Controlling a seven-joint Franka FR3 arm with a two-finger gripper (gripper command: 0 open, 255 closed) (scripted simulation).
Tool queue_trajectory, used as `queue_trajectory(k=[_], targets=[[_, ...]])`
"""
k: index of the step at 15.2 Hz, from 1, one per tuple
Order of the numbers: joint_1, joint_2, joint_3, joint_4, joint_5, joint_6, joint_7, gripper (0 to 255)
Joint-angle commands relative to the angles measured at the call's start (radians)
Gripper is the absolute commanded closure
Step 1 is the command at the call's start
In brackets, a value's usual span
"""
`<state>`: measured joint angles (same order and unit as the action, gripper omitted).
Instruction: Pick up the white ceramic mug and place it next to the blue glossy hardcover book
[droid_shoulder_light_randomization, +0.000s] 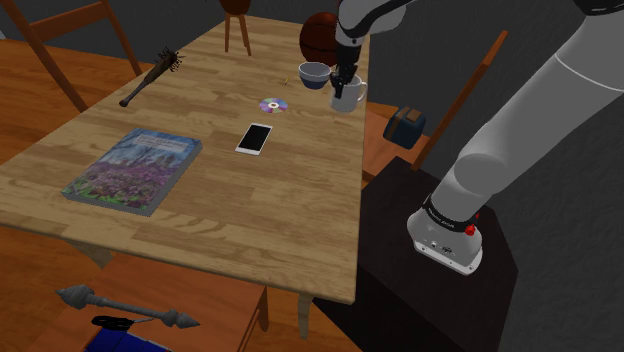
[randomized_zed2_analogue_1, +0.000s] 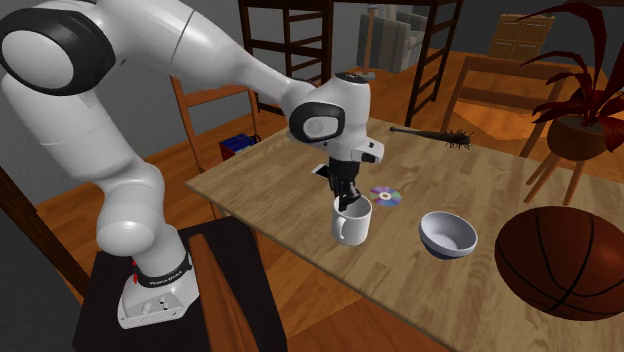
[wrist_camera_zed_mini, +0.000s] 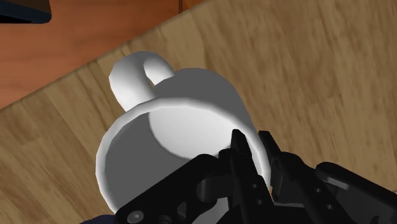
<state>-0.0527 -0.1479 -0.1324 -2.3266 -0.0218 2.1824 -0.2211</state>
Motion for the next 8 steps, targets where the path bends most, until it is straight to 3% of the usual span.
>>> queue_trajectory(k=[1, 8], targets=[[0.000, -0.015, 0.001, 0.016, -0.002, -0.031, 0.002, 255], [0.000, -0.052, 0.004, 0.076, -0.005, -0.128, 0.006, 255]])
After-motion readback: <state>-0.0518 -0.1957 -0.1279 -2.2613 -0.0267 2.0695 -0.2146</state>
